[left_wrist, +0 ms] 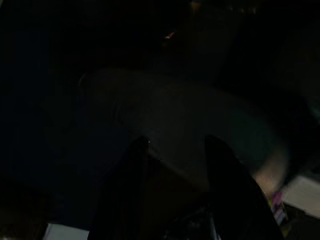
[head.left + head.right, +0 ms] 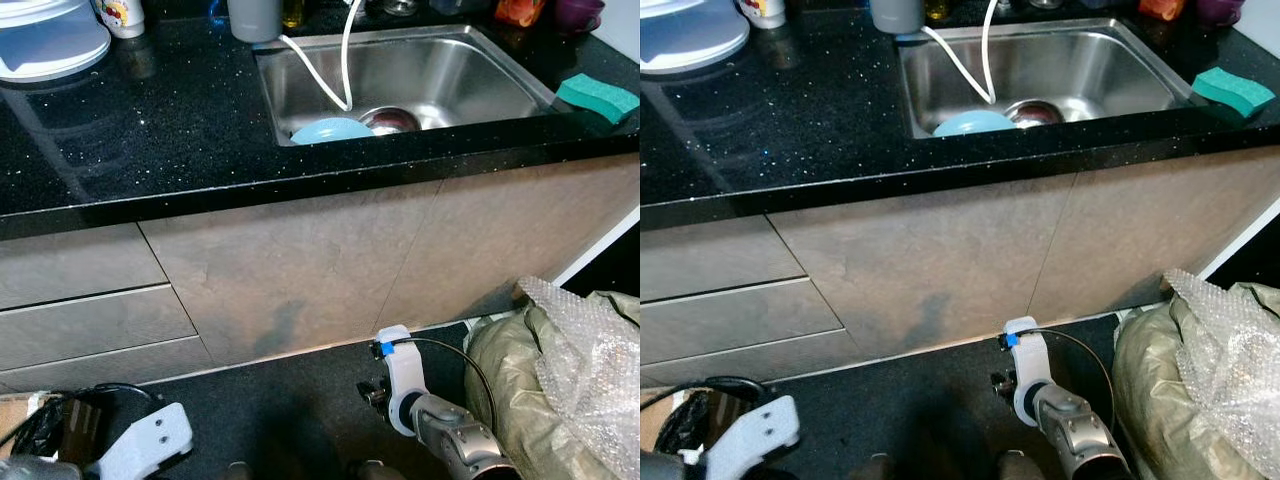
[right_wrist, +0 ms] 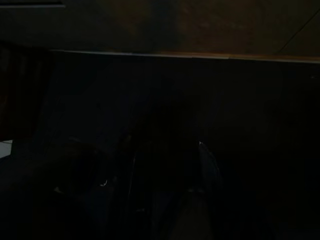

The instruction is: Kitchen organization

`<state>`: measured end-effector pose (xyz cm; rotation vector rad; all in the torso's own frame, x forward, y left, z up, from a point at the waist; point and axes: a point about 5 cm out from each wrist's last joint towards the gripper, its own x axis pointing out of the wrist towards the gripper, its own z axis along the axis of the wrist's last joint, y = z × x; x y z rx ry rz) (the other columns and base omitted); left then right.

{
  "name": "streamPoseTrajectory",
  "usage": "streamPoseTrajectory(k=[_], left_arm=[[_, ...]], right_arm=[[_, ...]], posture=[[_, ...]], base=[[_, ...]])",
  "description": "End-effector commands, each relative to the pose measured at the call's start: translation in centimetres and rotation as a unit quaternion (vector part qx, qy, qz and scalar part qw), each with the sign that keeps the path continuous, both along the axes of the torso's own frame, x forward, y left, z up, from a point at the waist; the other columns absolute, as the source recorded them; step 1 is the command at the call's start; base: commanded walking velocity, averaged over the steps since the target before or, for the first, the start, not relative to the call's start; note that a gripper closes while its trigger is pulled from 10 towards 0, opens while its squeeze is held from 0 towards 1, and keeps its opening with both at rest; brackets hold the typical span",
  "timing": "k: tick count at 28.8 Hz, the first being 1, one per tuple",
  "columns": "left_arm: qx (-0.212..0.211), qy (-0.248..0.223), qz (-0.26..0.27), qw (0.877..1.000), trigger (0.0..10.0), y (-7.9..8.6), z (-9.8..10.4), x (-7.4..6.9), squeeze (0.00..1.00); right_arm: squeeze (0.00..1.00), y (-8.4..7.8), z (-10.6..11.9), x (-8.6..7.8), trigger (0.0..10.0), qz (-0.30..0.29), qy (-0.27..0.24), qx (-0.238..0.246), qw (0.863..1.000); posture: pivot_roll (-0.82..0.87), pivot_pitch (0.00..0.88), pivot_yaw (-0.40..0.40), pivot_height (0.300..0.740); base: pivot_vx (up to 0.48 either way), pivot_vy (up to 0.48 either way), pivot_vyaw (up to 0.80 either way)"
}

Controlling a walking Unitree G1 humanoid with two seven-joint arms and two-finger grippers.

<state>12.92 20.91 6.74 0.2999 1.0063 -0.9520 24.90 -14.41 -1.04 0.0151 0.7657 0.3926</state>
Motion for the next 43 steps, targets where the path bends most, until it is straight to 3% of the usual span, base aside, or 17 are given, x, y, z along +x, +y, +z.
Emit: streamPoseTrajectory(k=[1, 2, 7, 10, 14, 18, 20, 21, 25, 27, 29, 32, 34, 37, 41, 43], left_arm=[[0.035, -0.006, 0.017, 0.999, 10.0, 0.0, -1.5, -0.3, 0.00], [0.034, -0.030, 0.043, 0.998, 10.0, -0.7, -3.0, 0.0, 0.00], [0.055, -0.068, 0.070, 0.994, 10.0, -1.3, -5.1, 0.4, 0.00], [0.076, -0.113, 0.153, 0.979, 10.0, -2.1, -7.5, 2.3, 0.00], [0.070, -0.127, 0.254, 0.956, 10.0, -2.9, -9.4, 4.7, 0.00], [0.048, -0.138, 0.285, 0.947, 10.0, -3.8, -9.9, 6.2, 0.00], [0.022, -0.131, 0.345, 0.929, 10.0, -3.4, -9.9, 7.6, 0.00], [0.022, -0.131, 0.345, 0.929, 10.0, -3.4, -9.9, 7.6, 0.00], [0.005, -0.120, 0.413, 0.903, 10.0, -3.1, -10.3, 9.0, 0.00], [0.008, -0.116, 0.418, 0.901, 10.0, -3.1, -10.4, 9.1, 0.00], [0.015, -0.098, 0.410, 0.907, 10.0, -3.4, -11.0, 8.8, 0.00], [0.016, -0.100, 0.418, 0.903, 10.0, -3.4, -11.4, 8.6, 0.00], [0.013, -0.126, 0.440, 0.889, 10.0, -2.9, -11.6, 8.8, 0.00], [0.012, -0.132, 0.450, 0.883, 10.0, -2.7, -11.7, 8.8, 0.00], [0.024, -0.132, 0.441, 0.887, 10.0, -2.7, -12.2, 8.6, 0.00], [0.024, -0.120, 0.424, 0.897, 10.0, -3.0, -12.5, 8.3, 0.00]], right_arm=[[0.00, -0.4, -0.5, -0.5, 10.0, -0.002, 0.013, -0.008, 1.000], [0.00, -0.4, -0.7, -0.6, 10.0, -0.003, 0.015, -0.010, 1.000], [0.00, -0.3, -0.9, -0.7, 10.0, -0.003, 0.019, -0.011, 1.000], [0.00, -0.2, -1.4, -1.0, 10.0, -0.004, 0.026, -0.011, 1.000], [0.00, -0.1, -2.2, -1.5, 10.0, -0.009, 0.037, -0.011, 0.999], [0.00, -0.5, -2.9, -1.7, 10.0, -0.049, 0.040, -0.006, 0.998], [0.00, -1.2, -3.1, -1.5, 10.0, -0.113, 0.036, -0.001, 0.993], [0.00, -1.2, -3.1, -1.5, 10.0, -0.113, 0.036, -0.001, 0.993], [0.00, -2.2, -3.6, -1.4, 10.0, -0.165, 0.035, -0.017, 0.986], [0.00, -2.4, -3.6, -1.4, 10.0, -0.171, 0.035, -0.021, 0.985], [0.00, -2.7, -3.7, -1.3, 10.0, -0.178, 0.030, -0.039, 0.983], [0.00, -2.7, -3.7, -1.1, 10.0, -0.180, 0.028, -0.044, 0.982], [0.00, -2.5, -4.0, -1.2, 10.0, -0.183, 0.037, -0.041, 0.982], [0.00, -2.4, -4.2, -1.4, 10.0, -0.185, 0.043, -0.045, 0.981], [0.00, -2.2, -4.5, -1.5, 10.0, -0.185, 0.049, -0.045, 0.980], [0.00, -2.1, -4.5, -1.5, 10.0, -0.197, 0.053, -0.030, 0.978]], posture=[[0.03, 0.140, -0.009, 0.740], [0.03, 0.139, -0.009, 0.740], [0.03, 0.135, -0.013, 0.740], [0.03, 0.135, -0.014, 0.740], [0.02, 0.123, -0.010, 0.740], [0.01, 0.121, -0.005, 0.740], [0.02, 0.136, -0.005, 0.740], [0.02, 0.136, -0.005, 0.740], [0.02, 0.137, -0.003, 0.740], [0.02, 0.136, -0.001, 0.740], [0.02, 0.132, 0.007, 0.740], [0.00, 0.130, 0.012, 0.740], [0.00, 0.128, 0.014, 0.740], [-0.01, 0.125, 0.013, 0.740], [-0.01, 0.121, 0.009, 0.740], [-0.01, 0.124, 0.012, 0.740]], base=[[0.000, 0.000, 0.00], [0.000, 0.000, 0.00], [0.000, 0.000, 0.00], [0.000, 0.000, 0.00], [0.000, 0.000, 0.00], [0.000, 0.000, 0.00], [0.000, 0.000, 0.00], [0.000, 0.000, 0.00], [0.000, 0.000, 0.00], [0.000, 0.000, 0.00], [0.000, 0.000, 0.00], [0.000, 0.000, 0.00], [0.000, 0.000, 0.00], [0.000, 0.000, 0.00], [0.000, 0.000, 0.00], [0.000, 0.000, 0.00]])
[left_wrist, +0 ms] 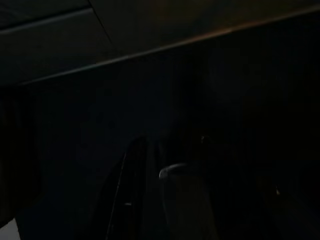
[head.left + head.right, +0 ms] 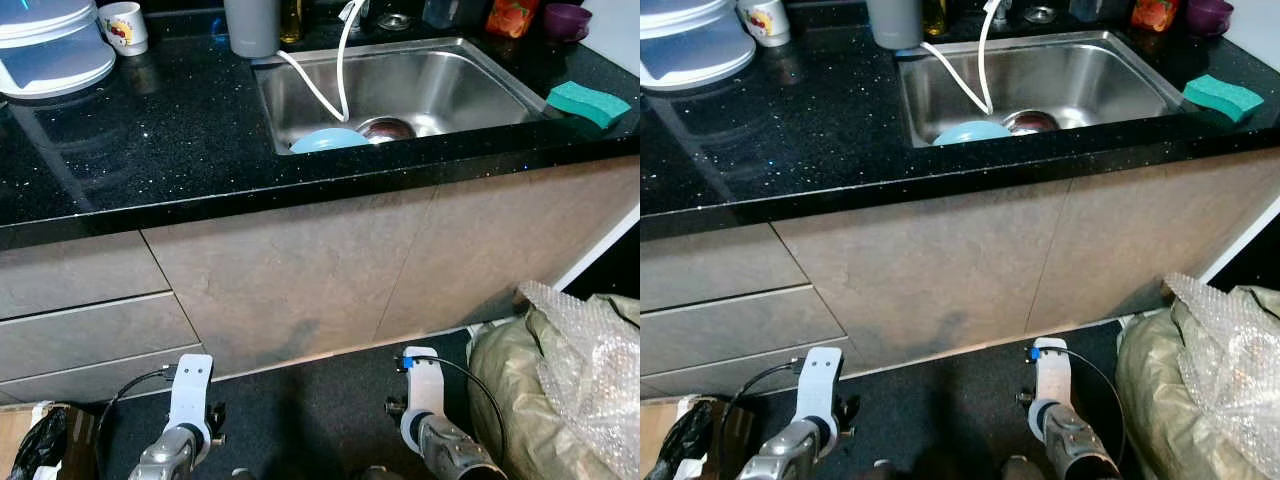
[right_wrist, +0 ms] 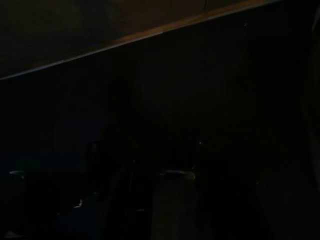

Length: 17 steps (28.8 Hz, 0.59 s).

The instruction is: Kitchen organization

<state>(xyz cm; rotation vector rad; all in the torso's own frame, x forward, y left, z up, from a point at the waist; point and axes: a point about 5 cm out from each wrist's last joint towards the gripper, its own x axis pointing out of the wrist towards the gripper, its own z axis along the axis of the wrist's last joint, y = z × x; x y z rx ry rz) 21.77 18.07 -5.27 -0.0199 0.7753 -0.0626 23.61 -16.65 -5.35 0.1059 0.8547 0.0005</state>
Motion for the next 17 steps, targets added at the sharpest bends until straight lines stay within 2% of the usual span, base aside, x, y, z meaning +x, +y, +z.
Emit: streamPoseTrajectory(k=[1, 5, 6, 9, 17], left_arm=[[0.004, 0.016, -0.015, 1.000, 10.0, -0.15, -0.51, -0.57, 0.00], [0.011, -0.001, -0.028, 1.000, 10.0, -0.19, -0.50, -0.51, 0.00], [0.023, -0.006, -0.030, 0.999, 10.0, -0.10, -0.56, -0.51, 0.00], [0.018, -0.020, -0.028, 0.999, 10.0, -0.34, -0.43, -0.27, 0.00], [0.029, -0.014, -0.044, 0.999, 10.0, -0.82, -0.77, -0.43, 0.00]], right_arm=[[0.00, 0.19, -0.18, -0.17, 10.0, -0.009, 0.002, 0.009, 1.000], [0.00, 0.50, -0.07, 0.05, 10.0, -0.006, -0.006, 0.015, 1.000], [0.00, 0.61, -0.11, 0.00, 10.0, 0.006, -0.009, 0.008, 1.000], [0.00, 0.60, -0.14, -0.07, 10.0, 0.023, -0.020, -0.016, 0.999], [0.00, 0.23, -0.32, -0.32, 10.0, 0.018, -0.020, -0.019, 0.999]], posture=[[-0.01, 0.124, 0.012, 0.740], [-0.01, 0.135, 0.007, 0.740], [-0.01, 0.136, 0.007, 0.740], [-0.01, 0.136, 0.007, 0.740], [-0.01, 0.132, -0.003, 0.740]], base=[[0.000, 0.000, 0.00], [0.000, 0.000, 0.00], [0.000, 0.000, 0.00], [0.000, 0.000, 0.00], [0.000, 0.000, 0.00]])
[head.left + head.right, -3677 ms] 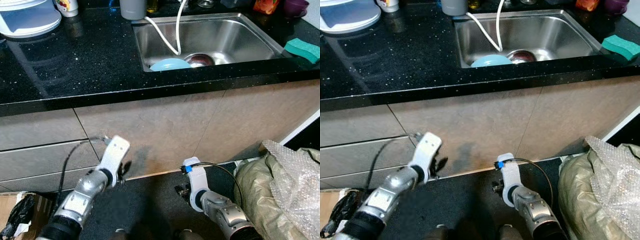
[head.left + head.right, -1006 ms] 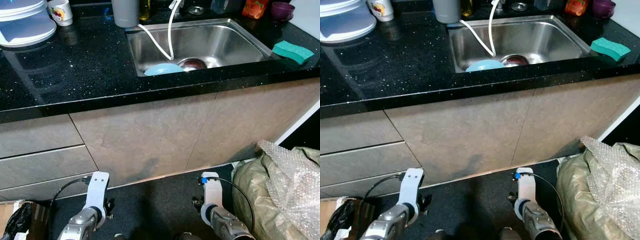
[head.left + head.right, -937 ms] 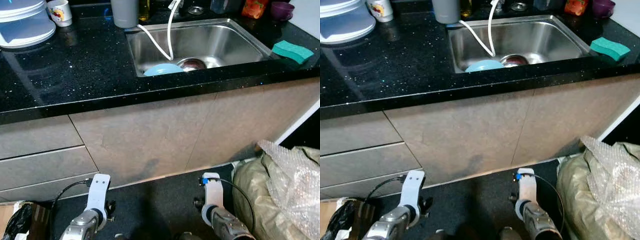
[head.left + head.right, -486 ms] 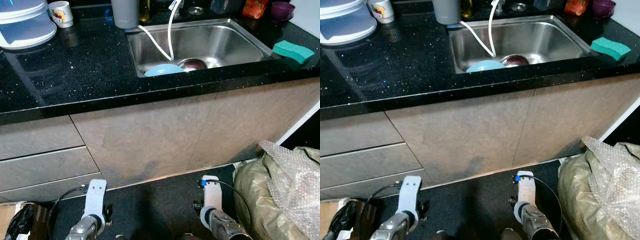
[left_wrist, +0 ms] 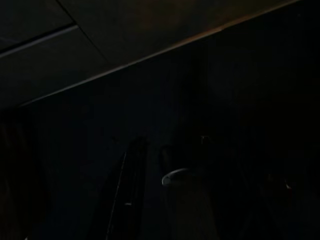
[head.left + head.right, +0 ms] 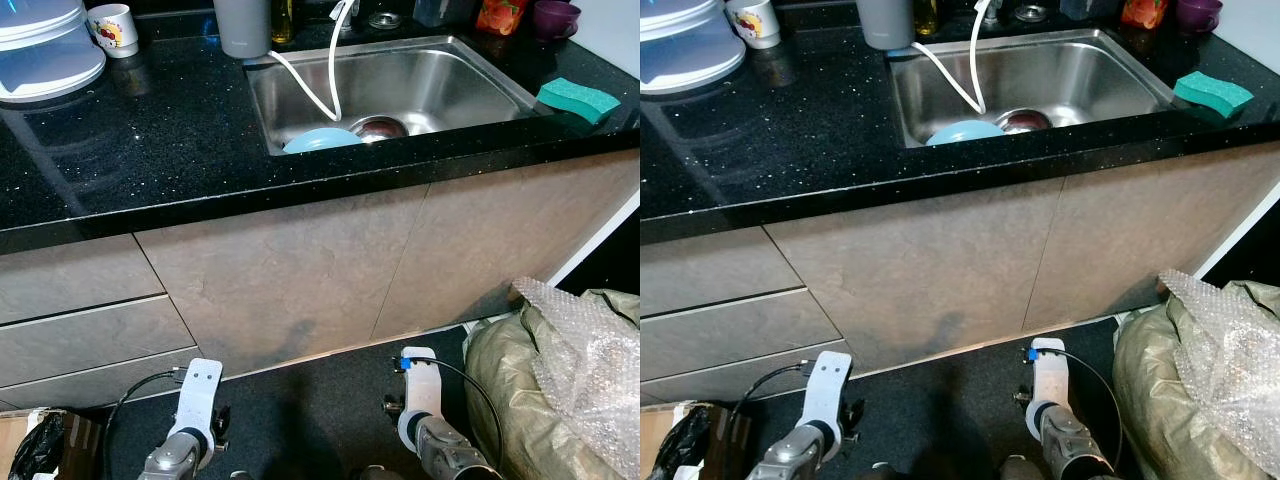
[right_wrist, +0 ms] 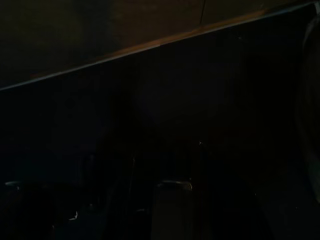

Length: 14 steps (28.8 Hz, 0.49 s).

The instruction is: Kitchen organization

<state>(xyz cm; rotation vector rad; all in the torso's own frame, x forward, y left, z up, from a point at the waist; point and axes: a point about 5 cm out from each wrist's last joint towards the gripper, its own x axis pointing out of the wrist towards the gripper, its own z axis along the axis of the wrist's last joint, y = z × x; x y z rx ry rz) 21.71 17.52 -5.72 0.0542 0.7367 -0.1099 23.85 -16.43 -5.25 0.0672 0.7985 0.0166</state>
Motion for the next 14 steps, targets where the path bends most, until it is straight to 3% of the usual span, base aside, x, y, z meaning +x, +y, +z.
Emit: streamPoseTrajectory(k=[1, 9, 14], left_arm=[[0.004, 0.003, -0.007, 1.000, 10.0, -0.33, -0.28, -0.31, 0.00], [0.021, 0.001, -0.016, 1.000, 10.0, -0.39, -0.52, -0.57, 0.00], [-0.008, -0.007, -0.005, 1.000, 10.0, -0.97, -0.58, -0.78, 0.00]], right_arm=[[0.00, -0.15, -0.46, -0.65, 10.0, 0.005, 0.009, -0.008, 1.000], [0.00, -0.53, -0.69, -1.01, 10.0, 0.006, 0.009, -0.026, 1.000], [0.00, -0.37, -0.81, -1.19, 10.0, 0.005, 0.009, -0.026, 1.000]], posture=[[-0.01, 0.129, -0.008, 0.740], [-0.01, 0.108, 0.005, 0.740], [-0.01, 0.100, 0.005, 0.740]], base=[[0.000, 0.000, 0.00], [0.000, 0.000, 0.00], [0.000, 0.000, 0.00]])
